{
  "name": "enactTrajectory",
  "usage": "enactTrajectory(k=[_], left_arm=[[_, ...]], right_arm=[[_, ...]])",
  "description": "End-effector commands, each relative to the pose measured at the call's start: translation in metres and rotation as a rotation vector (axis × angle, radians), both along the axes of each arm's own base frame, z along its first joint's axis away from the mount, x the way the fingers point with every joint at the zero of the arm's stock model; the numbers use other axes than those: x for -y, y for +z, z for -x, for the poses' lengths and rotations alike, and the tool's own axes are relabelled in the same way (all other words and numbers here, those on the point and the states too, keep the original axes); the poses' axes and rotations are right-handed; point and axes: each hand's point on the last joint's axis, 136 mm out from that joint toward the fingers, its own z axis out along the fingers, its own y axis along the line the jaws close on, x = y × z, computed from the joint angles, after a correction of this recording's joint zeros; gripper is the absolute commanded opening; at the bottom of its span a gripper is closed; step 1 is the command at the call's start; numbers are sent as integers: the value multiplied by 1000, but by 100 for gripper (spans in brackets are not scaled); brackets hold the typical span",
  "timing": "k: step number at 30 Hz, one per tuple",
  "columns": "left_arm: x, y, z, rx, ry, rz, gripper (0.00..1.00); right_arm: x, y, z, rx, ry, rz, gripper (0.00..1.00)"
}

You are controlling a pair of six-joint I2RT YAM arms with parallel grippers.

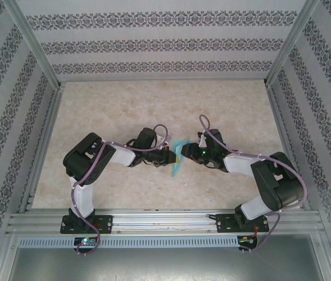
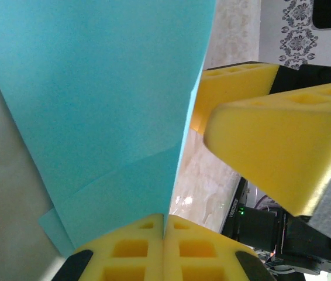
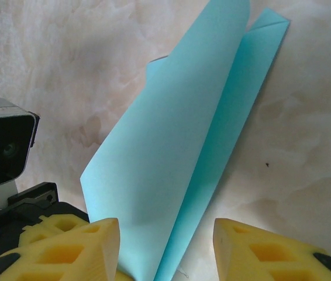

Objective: Fold a paper plane with a square sheet of paper (fold left side to right side)
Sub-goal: Fold the wing for the fifth time at the center of the table.

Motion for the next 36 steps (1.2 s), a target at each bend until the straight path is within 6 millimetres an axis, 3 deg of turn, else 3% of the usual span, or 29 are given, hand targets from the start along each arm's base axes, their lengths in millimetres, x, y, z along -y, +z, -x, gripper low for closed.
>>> enactTrajectory(k=[1, 30, 36], left_arm=[[-2, 3, -4, 10, 4, 34, 0], [-4, -7, -6, -14, 27, 45, 0], [-5, -9, -5, -16, 28, 43, 8]], right_arm=[[-8, 9, -14, 41, -22, -27, 45], [-19, -15, -20, -21, -27, -12, 41], [-20, -26, -18, -56, -28, 19, 41]])
